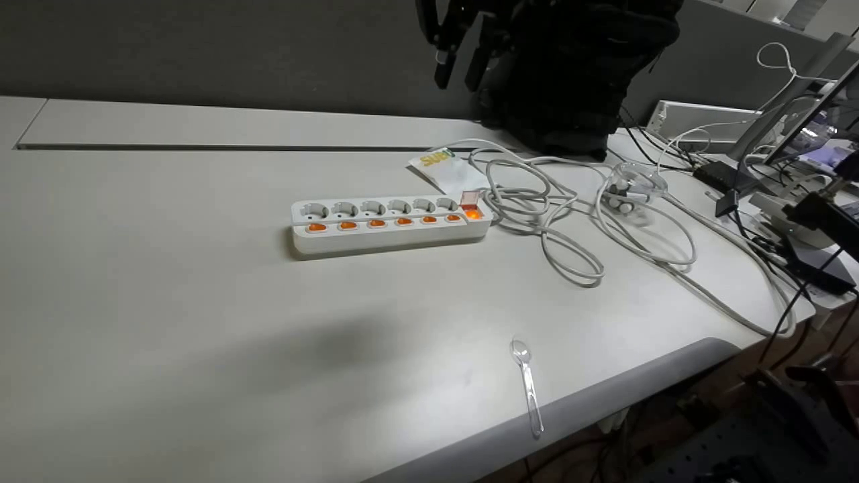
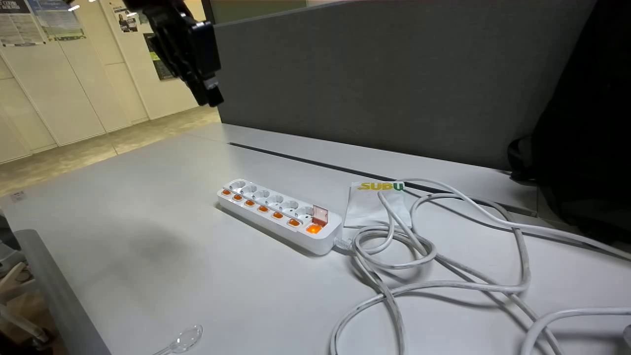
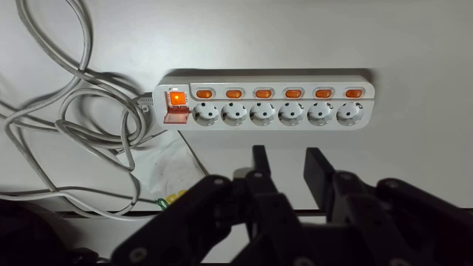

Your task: Turn on the third switch from the right of the white adaptor.

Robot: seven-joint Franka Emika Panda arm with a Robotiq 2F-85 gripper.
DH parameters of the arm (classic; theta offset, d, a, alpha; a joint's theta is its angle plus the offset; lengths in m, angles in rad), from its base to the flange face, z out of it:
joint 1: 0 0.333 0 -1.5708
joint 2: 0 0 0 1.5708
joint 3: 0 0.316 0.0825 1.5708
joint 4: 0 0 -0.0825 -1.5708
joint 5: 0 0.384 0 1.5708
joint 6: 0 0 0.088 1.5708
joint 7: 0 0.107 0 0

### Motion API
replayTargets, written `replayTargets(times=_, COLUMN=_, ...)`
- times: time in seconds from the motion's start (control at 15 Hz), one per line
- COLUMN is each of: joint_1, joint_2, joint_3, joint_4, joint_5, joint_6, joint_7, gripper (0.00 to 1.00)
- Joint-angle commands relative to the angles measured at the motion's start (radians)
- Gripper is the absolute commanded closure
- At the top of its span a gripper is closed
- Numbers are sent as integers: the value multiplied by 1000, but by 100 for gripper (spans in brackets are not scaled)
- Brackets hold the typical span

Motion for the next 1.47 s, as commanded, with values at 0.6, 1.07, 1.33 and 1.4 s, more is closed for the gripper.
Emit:
replayTargets(times=0.6, joint_1=28, joint_2=108, joint_3=-66, joint_4=34, joint_5=92, joint_6=13, joint_7=-45, gripper=99)
replayTargets(times=1.07, joint_1=22, joint_2=215, joint_3=-98, joint_4=75, joint_5=-15, joint_6=117, joint_7=42, gripper=100)
replayTargets(times=1.33, joint_1=32, joint_2=308, joint_3=-133, joint_4=121, joint_5=-43, joint_6=148, joint_7=43, gripper=100)
replayTargets(times=1.4, joint_1=34, joint_2=332, joint_3=-136, joint_4=136, joint_5=-28, joint_6=141, joint_7=30, gripper=100)
